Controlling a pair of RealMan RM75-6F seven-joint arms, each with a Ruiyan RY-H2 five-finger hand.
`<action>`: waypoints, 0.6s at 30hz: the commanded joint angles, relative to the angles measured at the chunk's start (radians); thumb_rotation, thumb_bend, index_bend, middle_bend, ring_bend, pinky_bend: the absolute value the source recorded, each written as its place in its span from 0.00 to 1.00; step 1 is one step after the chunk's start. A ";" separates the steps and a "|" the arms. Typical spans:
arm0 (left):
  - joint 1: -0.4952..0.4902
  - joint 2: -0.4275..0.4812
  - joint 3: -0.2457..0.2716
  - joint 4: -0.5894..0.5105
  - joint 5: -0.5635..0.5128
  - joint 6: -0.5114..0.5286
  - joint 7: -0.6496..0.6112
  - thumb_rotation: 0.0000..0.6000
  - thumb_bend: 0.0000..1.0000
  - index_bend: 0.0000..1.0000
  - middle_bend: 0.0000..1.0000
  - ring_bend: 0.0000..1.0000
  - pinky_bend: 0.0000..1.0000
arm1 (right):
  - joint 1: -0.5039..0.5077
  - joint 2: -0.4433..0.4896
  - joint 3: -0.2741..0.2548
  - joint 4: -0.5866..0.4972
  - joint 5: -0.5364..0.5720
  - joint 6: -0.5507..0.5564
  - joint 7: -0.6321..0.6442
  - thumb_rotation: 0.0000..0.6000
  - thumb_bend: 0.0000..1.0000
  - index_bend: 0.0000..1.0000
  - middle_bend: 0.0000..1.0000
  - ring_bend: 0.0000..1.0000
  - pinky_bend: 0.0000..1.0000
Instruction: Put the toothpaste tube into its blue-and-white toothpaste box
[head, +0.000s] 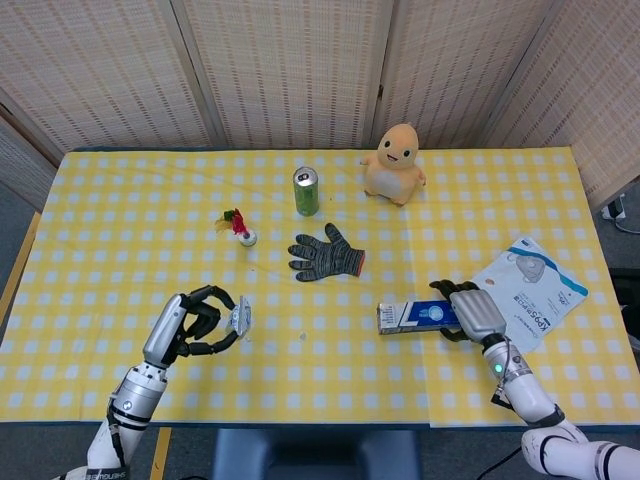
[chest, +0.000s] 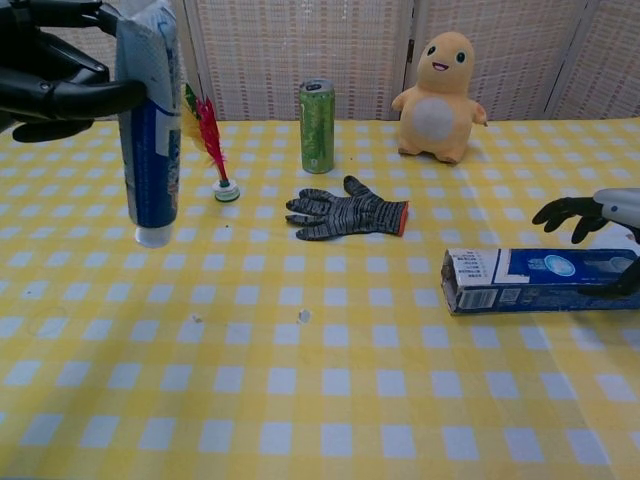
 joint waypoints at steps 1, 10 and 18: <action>0.002 0.002 -0.002 0.001 0.000 0.003 -0.008 1.00 0.49 0.98 1.00 1.00 1.00 | 0.002 -0.009 -0.007 0.009 0.011 0.002 -0.015 1.00 0.30 0.25 0.25 0.28 0.21; -0.010 0.022 -0.012 -0.018 -0.025 -0.029 -0.050 1.00 0.49 0.98 1.00 1.00 1.00 | 0.010 -0.046 -0.013 0.042 0.026 0.014 -0.038 1.00 0.30 0.36 0.33 0.35 0.30; -0.022 0.052 -0.029 -0.047 -0.062 -0.059 -0.063 1.00 0.49 0.98 1.00 1.00 1.00 | 0.003 -0.056 -0.007 0.055 -0.033 0.044 0.064 1.00 0.30 0.39 0.36 0.37 0.31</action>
